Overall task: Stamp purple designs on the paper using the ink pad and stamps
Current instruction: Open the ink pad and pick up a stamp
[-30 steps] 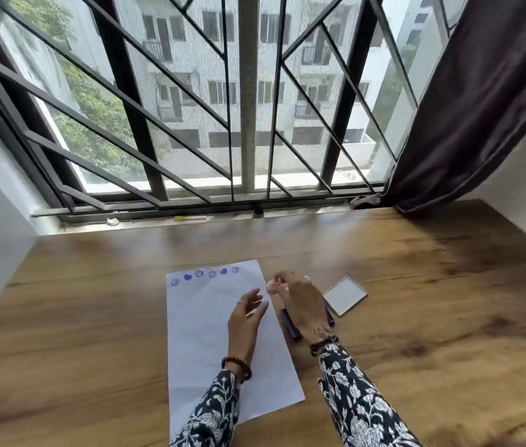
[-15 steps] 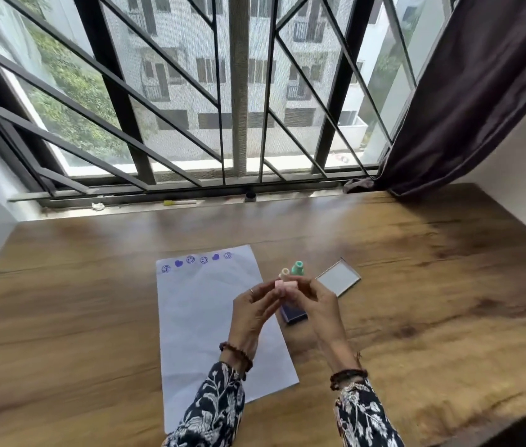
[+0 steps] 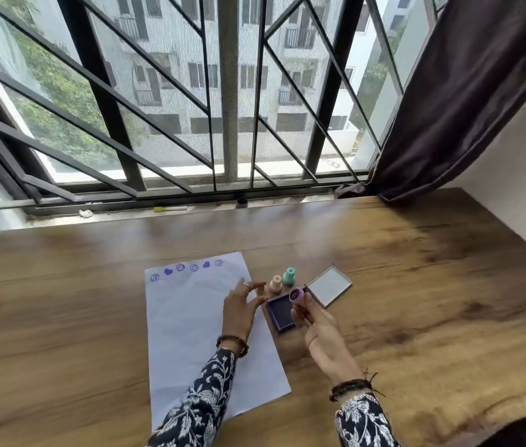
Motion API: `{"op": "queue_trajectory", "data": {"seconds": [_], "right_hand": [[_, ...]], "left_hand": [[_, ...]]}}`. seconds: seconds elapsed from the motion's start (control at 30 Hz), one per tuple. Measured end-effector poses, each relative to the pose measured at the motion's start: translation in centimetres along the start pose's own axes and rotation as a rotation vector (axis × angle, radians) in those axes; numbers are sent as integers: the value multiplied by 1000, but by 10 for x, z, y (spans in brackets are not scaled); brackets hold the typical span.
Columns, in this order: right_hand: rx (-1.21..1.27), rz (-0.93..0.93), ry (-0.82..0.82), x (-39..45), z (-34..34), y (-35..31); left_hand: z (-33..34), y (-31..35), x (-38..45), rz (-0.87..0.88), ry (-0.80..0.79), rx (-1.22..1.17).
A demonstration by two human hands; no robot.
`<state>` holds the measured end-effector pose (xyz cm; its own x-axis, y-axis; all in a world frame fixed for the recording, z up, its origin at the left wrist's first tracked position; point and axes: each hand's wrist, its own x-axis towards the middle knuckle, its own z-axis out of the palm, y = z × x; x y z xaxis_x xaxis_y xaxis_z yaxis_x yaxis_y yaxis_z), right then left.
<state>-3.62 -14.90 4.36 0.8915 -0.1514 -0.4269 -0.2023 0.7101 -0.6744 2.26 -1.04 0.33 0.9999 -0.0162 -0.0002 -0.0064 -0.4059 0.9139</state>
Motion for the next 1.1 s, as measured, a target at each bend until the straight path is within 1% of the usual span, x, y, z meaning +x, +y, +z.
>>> {"op": "queue_trajectory", "data": {"seconds": [0.07, 0.1, 0.17, 0.3, 0.37, 0.43, 0.53, 0.67, 0.7, 0.73, 0.77, 0.83, 0.87, 0.93, 0.97, 1.1], "right_hand": [[36, 26, 6, 0, -3, 0], [51, 39, 14, 0, -4, 0], [66, 60, 41, 0, -5, -1], [59, 60, 59, 1, -12, -3], [47, 59, 54, 3, -16, -3], [40, 73, 45, 4, -19, -2], [19, 92, 75, 8, -21, 0], [-114, 46, 109, 13, -23, 4], [-171, 18, 111, 14, -22, 4], [-280, -24, 122, 14, -22, 5], [-462, -86, 155, 14, -22, 5], [-924, -257, 225, 13, -19, 6], [-1097, -360, 227, 11, -17, 7], [-1269, -520, 164, 9, -11, 9], [-1329, -567, 131, 9, -9, 11], [-1516, -615, 75, 9, -2, 16]], "left_hand": [[7, -10, 8, 3, -73, 210], [9, -13, 10, 13, -83, 258], [10, -15, 10, 43, -77, 262], [5, -18, 0, 131, -43, 184], [2, -23, -6, 196, -97, 258], [3, -26, -12, 219, -154, 345], [6, -29, -15, 221, -171, 452], [7, -33, -15, 260, -192, 560], [7, -33, -15, 270, -195, 569], [7, -34, -15, 274, -191, 568], [7, -34, -15, 273, -182, 561], [8, -34, -16, 272, -168, 552], [8, -34, -16, 268, -168, 550], [8, -34, -16, 258, -178, 558], [8, -34, -15, 256, -183, 565], [8, -34, -15, 254, -184, 576]]}}
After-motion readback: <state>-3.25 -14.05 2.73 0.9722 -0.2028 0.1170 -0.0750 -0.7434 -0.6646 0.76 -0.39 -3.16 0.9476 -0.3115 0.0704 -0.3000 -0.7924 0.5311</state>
